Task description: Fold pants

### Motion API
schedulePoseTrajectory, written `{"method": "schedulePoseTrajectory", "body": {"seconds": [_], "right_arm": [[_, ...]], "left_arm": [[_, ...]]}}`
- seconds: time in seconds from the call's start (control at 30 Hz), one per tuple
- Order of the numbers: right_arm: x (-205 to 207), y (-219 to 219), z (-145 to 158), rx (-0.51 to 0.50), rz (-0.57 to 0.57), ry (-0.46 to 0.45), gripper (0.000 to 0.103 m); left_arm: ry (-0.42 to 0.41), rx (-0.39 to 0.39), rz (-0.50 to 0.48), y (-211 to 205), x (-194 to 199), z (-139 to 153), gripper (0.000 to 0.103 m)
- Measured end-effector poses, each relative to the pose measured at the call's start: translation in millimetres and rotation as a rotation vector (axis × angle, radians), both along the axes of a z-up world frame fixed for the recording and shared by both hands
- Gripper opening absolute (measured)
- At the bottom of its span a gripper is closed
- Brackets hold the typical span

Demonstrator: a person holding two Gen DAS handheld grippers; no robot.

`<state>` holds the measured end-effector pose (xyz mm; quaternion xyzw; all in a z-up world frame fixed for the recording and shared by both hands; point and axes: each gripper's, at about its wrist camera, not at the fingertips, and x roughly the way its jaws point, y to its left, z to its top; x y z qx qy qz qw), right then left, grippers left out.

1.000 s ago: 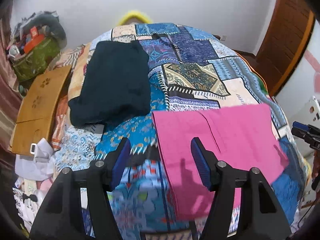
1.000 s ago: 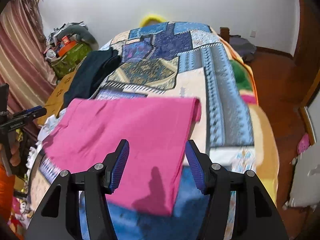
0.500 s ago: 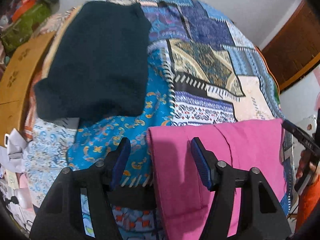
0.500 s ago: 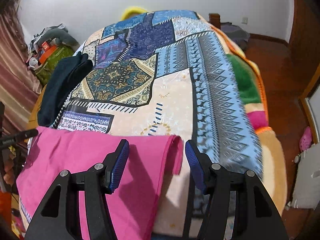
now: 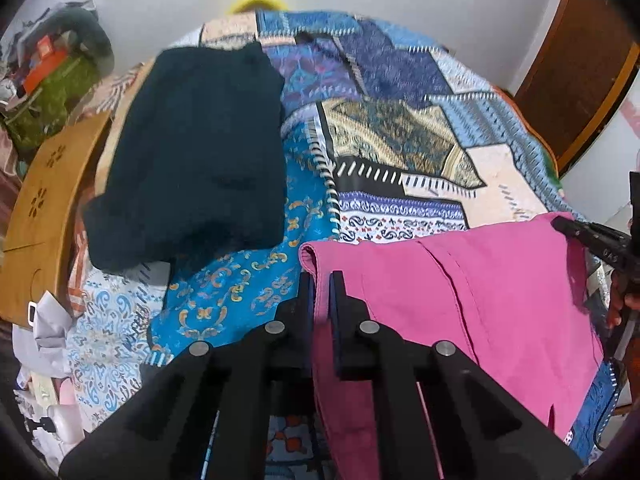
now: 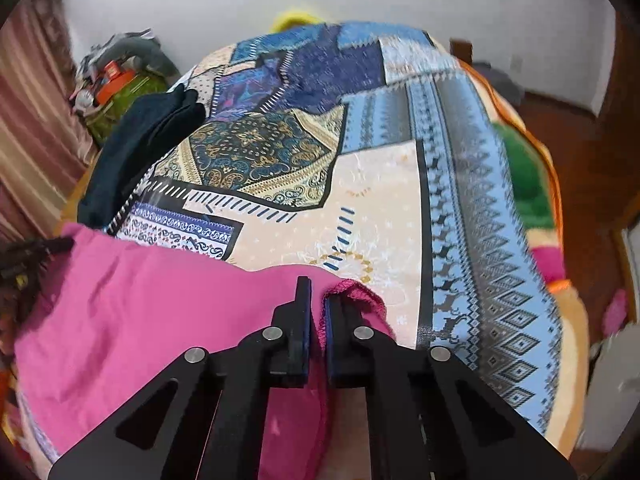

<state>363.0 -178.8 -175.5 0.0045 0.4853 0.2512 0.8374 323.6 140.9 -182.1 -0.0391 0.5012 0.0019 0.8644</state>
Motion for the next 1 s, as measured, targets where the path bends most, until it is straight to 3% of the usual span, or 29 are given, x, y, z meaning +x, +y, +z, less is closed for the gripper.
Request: {"method": "schedulePoseTrajectory", "body": {"seconds": [0.13, 0.3, 0.43, 0.5, 0.57, 0.67, 0.73, 0.8, 0.83, 0.9, 1.0], "right_arm": [[-4.8, 2.0, -0.2, -0.044, -0.006, -0.046, 0.003], [-1.0, 3.3, -13.9, -0.110, -0.014, 0.015, 0.003], [-10.0, 4.6, 6.7, -0.166, -0.009, -0.052, 0.004], [-12.8, 1.7, 21.3, -0.165, -0.020, -0.088, 0.010], [-15.3, 0.2, 36.1, -0.134, -0.021, -0.114, 0.022], [-19.5, 5.4, 56.9, -0.067, -0.003, -0.139, 0.037], [-21.3, 16.0, 65.0, -0.020, 0.027, -0.130, 0.048], [-22.5, 31.7, 68.1, 0.023, 0.063, -0.104, 0.066], [-23.0, 39.8, 68.0, 0.040, 0.080, -0.092, 0.070], [-23.6, 58.3, 64.8, 0.068, 0.119, -0.057, 0.077], [-23.8, 85.5, 53.2, 0.087, 0.170, 0.003, 0.077]], "left_arm": [[0.008, 0.067, 0.037, 6.2, -6.0, -2.1, 0.006], [0.049, 0.117, -0.001, 0.5, -8.2, -13.5, 0.006], [0.027, 0.164, -0.022, -6.2, -15.2, -1.0, 0.008], [0.009, 0.169, -0.017, -6.7, -16.9, 9.2, 0.010], [-0.012, 0.145, -0.009, -5.5, -16.5, 20.5, 0.017], [-0.052, 0.100, 0.002, -6.6, -12.6, 36.9, 0.040], [-0.076, 0.087, 0.006, -9.9, -7.8, 45.0, 0.060], [-0.083, 0.070, 0.004, -16.0, -0.8, 48.6, 0.068], [-0.076, 0.064, 0.002, -17.7, 2.0, 48.0, 0.075], [-0.041, 0.027, -0.010, -23.2, 10.9, 42.6, 0.080], [0.037, 0.000, -0.040, -31.8, 23.3, 26.0, 0.080]]}}
